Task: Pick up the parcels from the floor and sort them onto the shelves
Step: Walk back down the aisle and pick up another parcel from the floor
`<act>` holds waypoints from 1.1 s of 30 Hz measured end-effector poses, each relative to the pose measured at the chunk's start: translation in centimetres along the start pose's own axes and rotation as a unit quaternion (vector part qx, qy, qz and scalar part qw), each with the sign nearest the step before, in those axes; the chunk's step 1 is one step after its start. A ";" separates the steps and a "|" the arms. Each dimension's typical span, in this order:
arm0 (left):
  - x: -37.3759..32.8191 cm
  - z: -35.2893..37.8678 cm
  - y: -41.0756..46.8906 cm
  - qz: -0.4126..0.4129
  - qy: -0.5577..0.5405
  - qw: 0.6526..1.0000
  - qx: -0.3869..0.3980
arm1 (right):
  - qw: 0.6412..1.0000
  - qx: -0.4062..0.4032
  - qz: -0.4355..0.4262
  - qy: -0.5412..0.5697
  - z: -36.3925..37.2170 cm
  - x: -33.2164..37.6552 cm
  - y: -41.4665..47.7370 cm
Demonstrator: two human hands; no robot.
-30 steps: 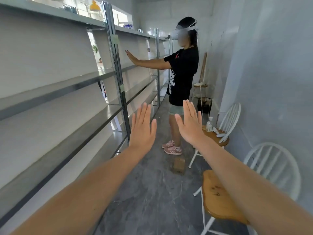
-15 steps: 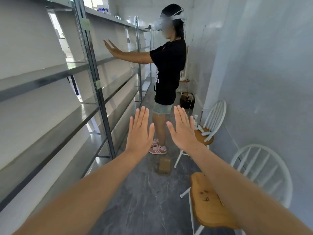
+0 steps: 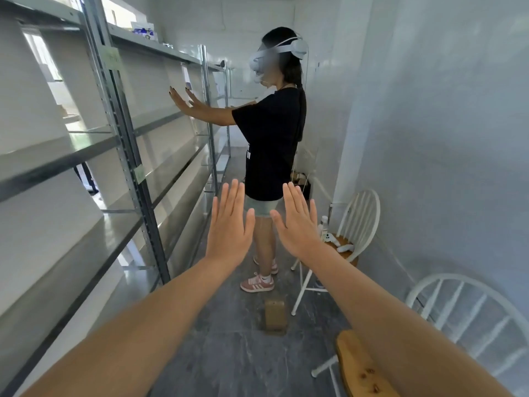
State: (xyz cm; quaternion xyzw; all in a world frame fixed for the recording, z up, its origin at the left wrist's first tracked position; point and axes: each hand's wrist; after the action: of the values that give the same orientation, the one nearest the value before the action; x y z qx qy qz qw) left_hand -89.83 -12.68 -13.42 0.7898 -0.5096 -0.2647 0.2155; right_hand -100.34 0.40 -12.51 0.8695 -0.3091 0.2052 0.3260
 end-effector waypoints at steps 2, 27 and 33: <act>0.8 0.9 1.1 0.008 -0.008 1.000 0.005 | 1.000 0.003 0.013 -0.003 0.9 -0.2 0.9; 0.6 15.5 12.4 0.042 -0.016 0.998 0.051 | 0.997 0.016 0.071 -0.010 5.2 -12.6 13.2; -0.5 20.3 16.8 0.031 -0.002 0.998 0.061 | 0.997 0.038 0.072 -0.008 5.6 -18.2 18.3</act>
State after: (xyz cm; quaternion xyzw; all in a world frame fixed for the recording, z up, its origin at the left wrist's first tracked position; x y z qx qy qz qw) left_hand -114.57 -20.19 -18.69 0.7851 -0.5492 -0.2274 0.1740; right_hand -124.94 -7.02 -18.53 0.8585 -0.3653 0.2325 0.2746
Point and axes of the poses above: each hand's wrist, its own y-axis towards the middle knuckle, its own z-axis out of the palm, x = y × z, and after that the axes turned 15 degrees about y, right-handed
